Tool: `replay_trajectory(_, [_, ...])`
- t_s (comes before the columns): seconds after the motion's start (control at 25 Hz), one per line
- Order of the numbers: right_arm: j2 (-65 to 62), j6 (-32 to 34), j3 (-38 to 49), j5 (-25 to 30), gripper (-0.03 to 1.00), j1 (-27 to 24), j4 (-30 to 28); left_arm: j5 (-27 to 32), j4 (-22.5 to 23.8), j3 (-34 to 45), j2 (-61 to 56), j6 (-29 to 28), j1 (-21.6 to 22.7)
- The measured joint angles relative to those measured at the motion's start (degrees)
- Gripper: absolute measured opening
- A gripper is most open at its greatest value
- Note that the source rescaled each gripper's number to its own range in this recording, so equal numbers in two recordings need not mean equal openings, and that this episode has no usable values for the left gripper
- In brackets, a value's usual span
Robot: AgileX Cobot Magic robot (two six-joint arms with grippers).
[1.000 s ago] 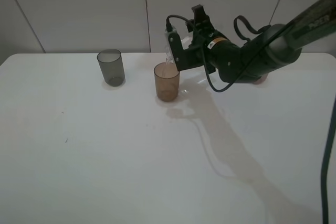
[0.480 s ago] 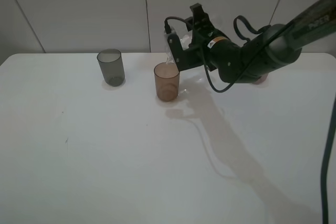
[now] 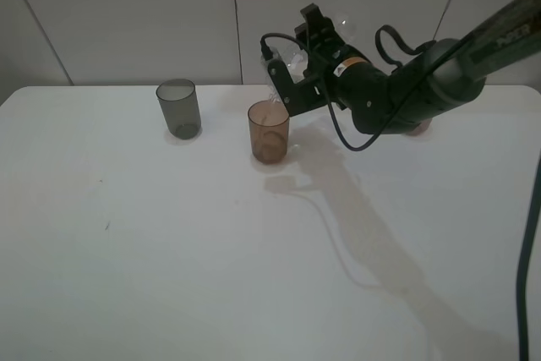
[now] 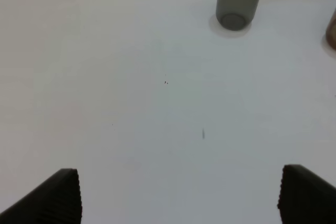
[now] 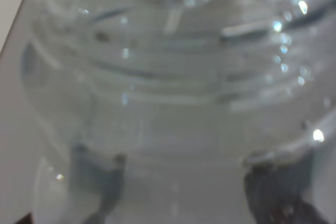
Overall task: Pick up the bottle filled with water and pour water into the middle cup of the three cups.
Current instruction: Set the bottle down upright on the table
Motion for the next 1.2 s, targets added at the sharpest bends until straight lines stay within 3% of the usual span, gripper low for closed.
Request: replay_trajectory(1.2, [0.0,-6.9,0.0,-8.2,0.01,0.0,-5.0,0.0,0.0,0.0,0.0,0.0,0.0])
